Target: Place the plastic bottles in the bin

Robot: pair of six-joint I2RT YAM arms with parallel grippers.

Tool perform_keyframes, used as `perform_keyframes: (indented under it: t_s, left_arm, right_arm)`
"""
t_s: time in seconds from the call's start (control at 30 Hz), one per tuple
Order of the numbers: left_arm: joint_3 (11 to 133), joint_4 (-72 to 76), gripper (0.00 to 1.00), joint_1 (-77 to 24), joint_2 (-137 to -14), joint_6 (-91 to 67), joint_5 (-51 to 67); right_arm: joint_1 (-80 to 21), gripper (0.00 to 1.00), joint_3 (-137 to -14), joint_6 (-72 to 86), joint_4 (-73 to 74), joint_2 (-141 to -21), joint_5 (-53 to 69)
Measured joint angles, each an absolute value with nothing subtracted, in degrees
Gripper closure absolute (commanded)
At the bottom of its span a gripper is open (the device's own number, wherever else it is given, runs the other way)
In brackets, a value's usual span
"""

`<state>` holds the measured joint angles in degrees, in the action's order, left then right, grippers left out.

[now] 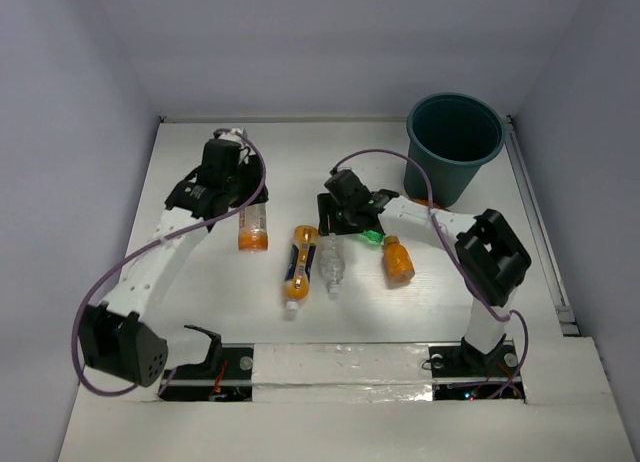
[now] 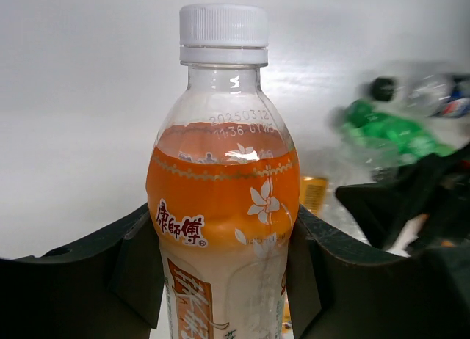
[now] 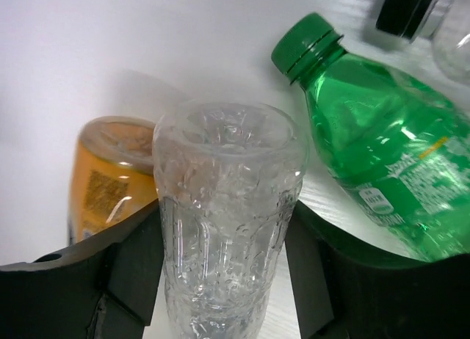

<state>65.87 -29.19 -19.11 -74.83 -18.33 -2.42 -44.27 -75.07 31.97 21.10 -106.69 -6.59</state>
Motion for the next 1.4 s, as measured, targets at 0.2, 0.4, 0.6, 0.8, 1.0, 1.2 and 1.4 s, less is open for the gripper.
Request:
perform_keyframes:
  t_s: [0.2, 0.4, 0.6, 0.8, 1.0, 1.2, 1.4]
  left_arm:
    - [70.57, -30.35, 0.65, -19.07, -65.19, -20.23, 0.62]
    - [70.52, -30.81, 0.65, -19.05, -60.75, -23.09, 6.17]
    - [69.93, -29.82, 0.65, -20.08, -57.60, -25.71, 9.96]
    - [69.89, -28.53, 0.64, -22.85, -56.42, -27.44, 12.01]
    - [71.72, -27.97, 0.64, -24.99, -58.19, -28.21, 13.15]
    - [79.22, -26.35, 0.64, -28.58, -65.36, -28.36, 13.23]
    - [92.33, -25.78, 0.64, -35.35, -76.71, -27.46, 11.42]
  right_arm:
    - [-44.16, 0.44, -76.47, 31.75, 23.86, -96.31, -8.93]
    - [-38.74, 0.45, -87.90, 29.78, 26.50, -83.72, -11.25]
    - [-19.20, 0.45, -102.56, 26.26, 26.41, -79.09, -19.53]
    - [-7.22, 0.44, -111.81, 25.26, 26.68, -84.38, -26.70]
    - [-2.59, 0.36, -111.07, 24.16, 28.58, -91.96, -28.86]
    - [-2.70, 0.11, -105.58, 23.57, 30.30, -93.03, -27.46]
    - [-2.70, 0.10, -104.31, 24.21, 30.46, -90.28, -22.83]
